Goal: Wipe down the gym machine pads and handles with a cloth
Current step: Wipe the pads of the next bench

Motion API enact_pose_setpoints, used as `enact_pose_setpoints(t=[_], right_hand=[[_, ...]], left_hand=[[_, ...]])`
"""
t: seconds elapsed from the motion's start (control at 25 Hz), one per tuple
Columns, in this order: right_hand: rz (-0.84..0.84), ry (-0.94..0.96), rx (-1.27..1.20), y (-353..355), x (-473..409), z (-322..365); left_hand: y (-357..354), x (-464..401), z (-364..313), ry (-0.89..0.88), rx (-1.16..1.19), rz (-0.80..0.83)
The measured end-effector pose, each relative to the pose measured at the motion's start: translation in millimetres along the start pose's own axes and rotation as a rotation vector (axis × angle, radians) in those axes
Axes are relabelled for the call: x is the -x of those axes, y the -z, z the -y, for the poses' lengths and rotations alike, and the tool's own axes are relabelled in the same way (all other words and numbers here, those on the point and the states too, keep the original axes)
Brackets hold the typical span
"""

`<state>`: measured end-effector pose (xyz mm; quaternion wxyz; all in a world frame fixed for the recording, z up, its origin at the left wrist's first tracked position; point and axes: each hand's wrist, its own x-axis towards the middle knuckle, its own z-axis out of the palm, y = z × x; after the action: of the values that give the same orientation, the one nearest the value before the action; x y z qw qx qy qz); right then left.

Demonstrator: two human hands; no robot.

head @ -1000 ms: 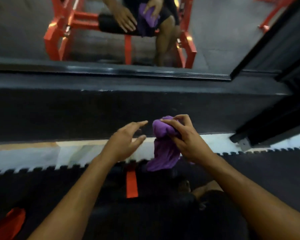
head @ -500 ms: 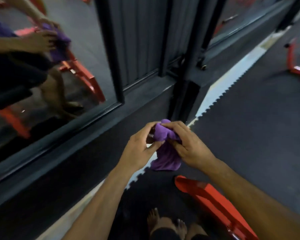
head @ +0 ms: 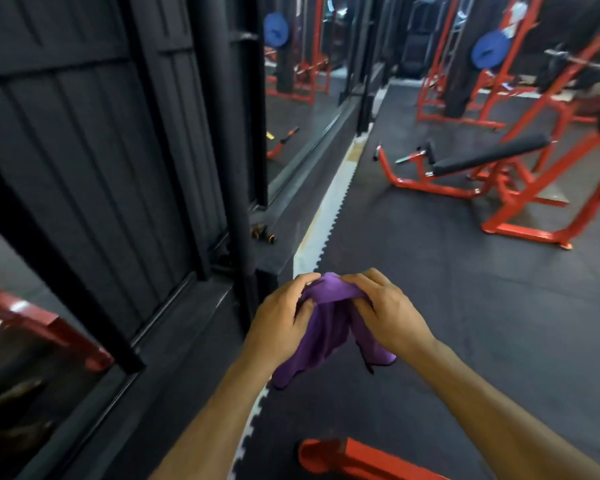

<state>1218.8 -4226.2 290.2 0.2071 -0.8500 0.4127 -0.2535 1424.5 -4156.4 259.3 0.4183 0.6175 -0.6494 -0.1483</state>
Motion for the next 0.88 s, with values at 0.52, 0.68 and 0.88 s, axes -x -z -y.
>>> enact_pose_setpoints(t=[0.52,0.68,0.88], right_hand=[[-0.237,-0.348,-0.067,67.7,20.6,-135.7],[-0.274,-0.395,-0.033,72.2,1.4,-175.9],[-0.28,-0.452,0.012,95.6,-16.0,-214.1]], left_hand=[[-146.4,-69.4,-18.6,-0.047,0.047,0.417],[-204.7,-82.2,-41.4,0.101,0.1,0.48],[-275.0,-112.2,-22.7,0.261,0.14,0.598]])
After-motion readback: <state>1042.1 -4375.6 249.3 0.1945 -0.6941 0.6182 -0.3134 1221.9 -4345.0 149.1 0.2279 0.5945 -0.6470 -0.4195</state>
